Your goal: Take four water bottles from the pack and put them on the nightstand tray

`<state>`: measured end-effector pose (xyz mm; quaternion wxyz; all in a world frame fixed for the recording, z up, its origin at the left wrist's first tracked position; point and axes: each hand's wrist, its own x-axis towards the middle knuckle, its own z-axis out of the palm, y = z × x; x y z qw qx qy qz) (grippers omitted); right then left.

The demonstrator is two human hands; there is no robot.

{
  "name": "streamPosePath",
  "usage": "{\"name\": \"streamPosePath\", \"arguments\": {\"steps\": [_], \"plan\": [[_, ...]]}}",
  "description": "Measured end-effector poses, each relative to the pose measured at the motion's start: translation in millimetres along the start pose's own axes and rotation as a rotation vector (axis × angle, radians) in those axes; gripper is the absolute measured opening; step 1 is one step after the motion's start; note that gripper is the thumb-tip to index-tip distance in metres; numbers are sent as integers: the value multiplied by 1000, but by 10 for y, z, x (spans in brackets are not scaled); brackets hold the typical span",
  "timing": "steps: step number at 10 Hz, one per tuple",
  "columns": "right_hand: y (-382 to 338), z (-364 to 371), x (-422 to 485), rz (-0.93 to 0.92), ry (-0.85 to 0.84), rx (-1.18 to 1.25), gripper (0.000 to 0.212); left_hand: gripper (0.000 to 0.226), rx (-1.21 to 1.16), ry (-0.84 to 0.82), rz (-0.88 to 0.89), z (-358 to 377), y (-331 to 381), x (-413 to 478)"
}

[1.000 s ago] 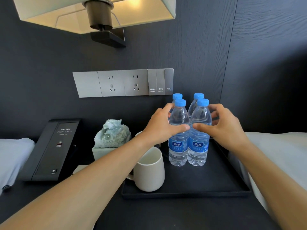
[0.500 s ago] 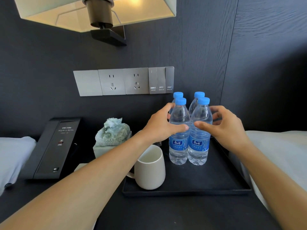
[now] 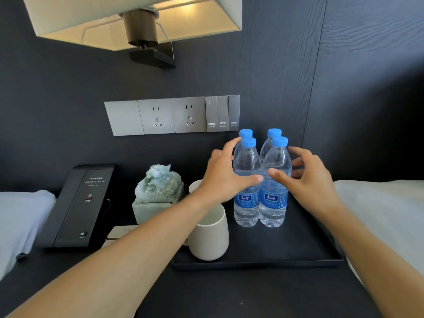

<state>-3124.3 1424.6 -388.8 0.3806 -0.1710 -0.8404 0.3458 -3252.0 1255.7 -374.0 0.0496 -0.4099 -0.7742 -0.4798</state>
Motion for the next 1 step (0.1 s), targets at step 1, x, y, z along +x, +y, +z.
{"name": "streamPosePath", "arguments": {"steps": [1], "plan": [[-126,-141,-76,76,103,109,56,60,-14,160,59,41,315,-145]]}}
